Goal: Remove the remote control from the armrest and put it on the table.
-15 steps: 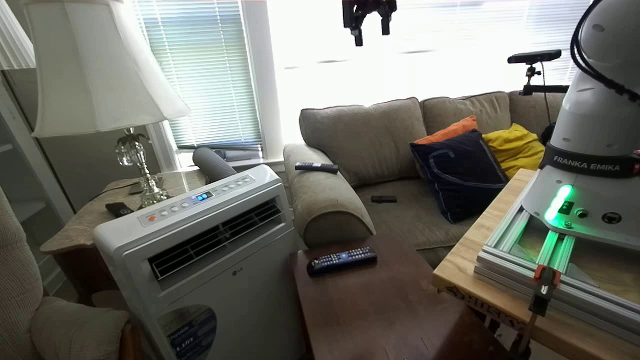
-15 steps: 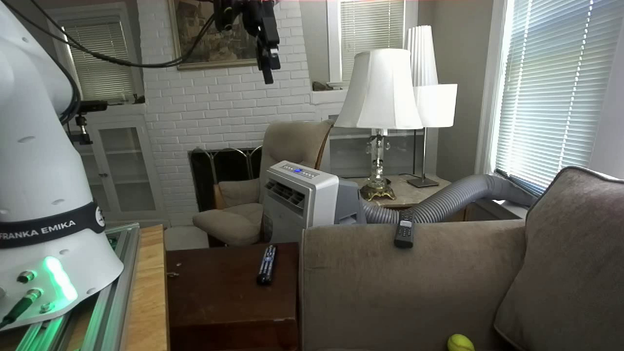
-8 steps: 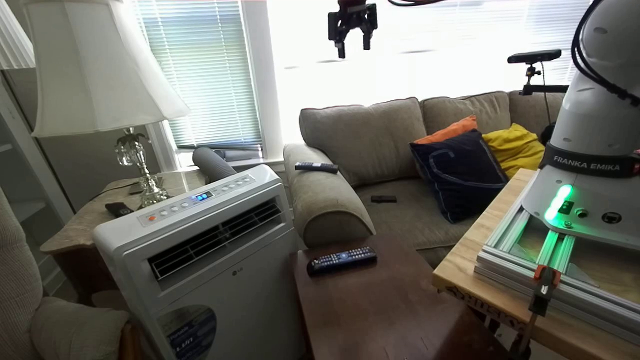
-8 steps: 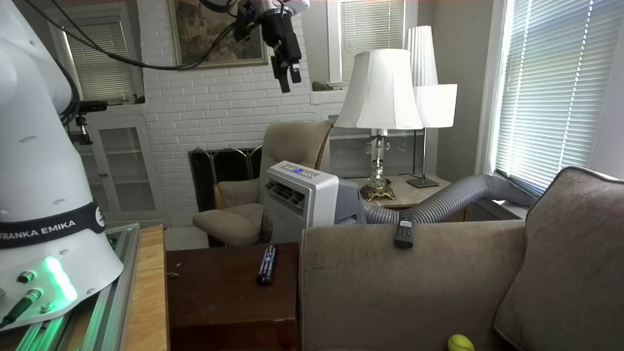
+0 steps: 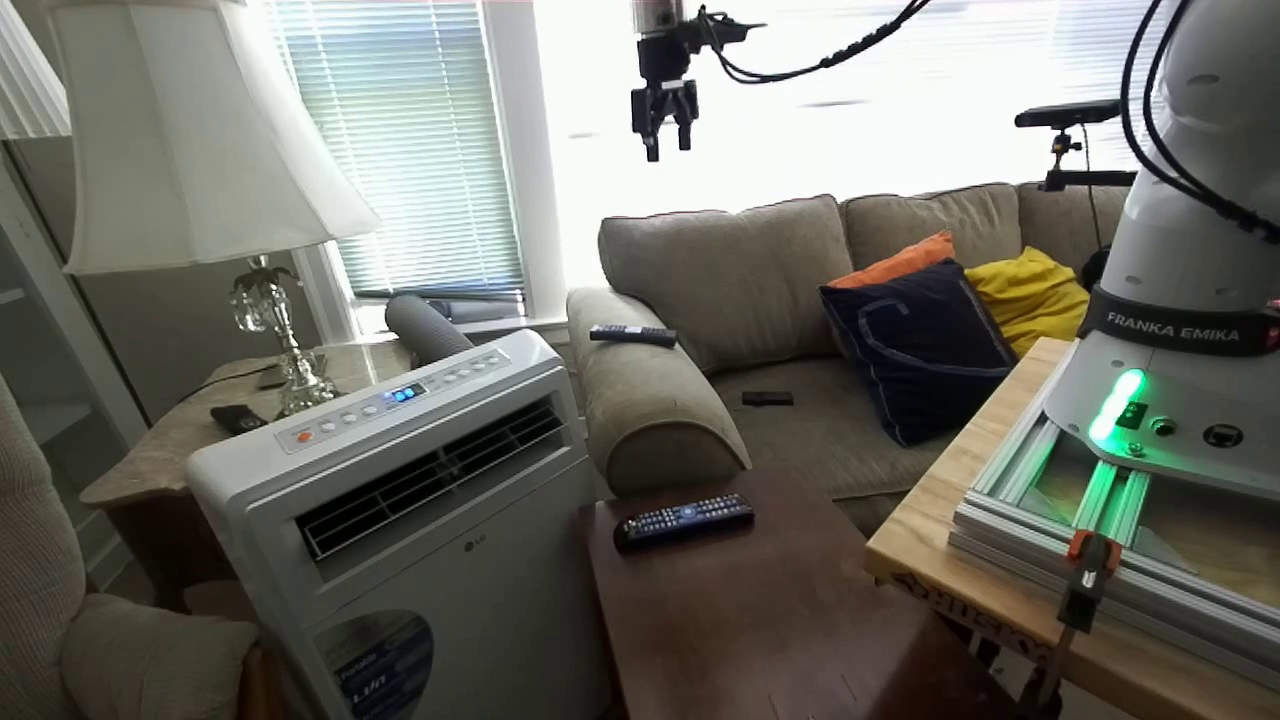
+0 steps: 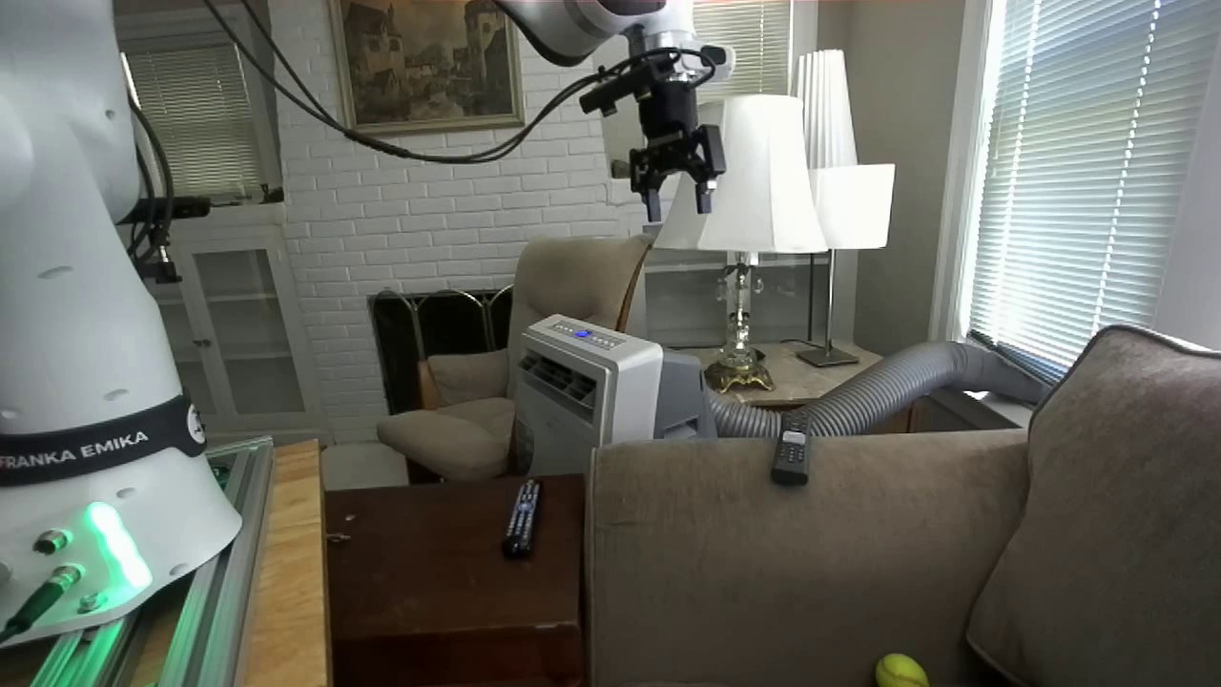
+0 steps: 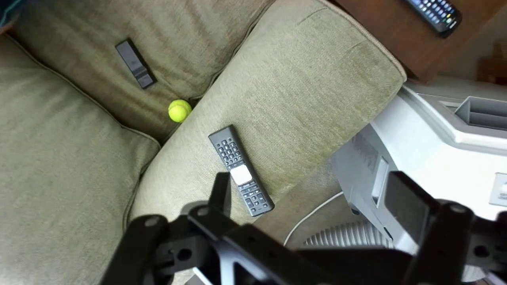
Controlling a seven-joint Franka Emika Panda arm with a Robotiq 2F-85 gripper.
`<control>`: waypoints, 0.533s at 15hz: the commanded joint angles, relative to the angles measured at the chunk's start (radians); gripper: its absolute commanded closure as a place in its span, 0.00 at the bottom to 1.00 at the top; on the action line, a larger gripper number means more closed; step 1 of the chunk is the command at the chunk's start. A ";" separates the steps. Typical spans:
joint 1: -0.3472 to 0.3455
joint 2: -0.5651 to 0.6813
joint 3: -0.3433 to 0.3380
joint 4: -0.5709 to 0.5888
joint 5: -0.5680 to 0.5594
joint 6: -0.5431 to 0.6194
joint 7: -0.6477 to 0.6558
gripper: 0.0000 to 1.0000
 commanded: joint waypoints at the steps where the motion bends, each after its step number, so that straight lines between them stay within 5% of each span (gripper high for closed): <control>1: 0.008 0.204 -0.027 0.249 0.030 -0.071 -0.053 0.00; 2: 0.012 0.097 -0.029 0.103 0.012 -0.015 -0.048 0.00; 8: 0.024 0.145 -0.036 0.127 -0.009 0.031 -0.037 0.00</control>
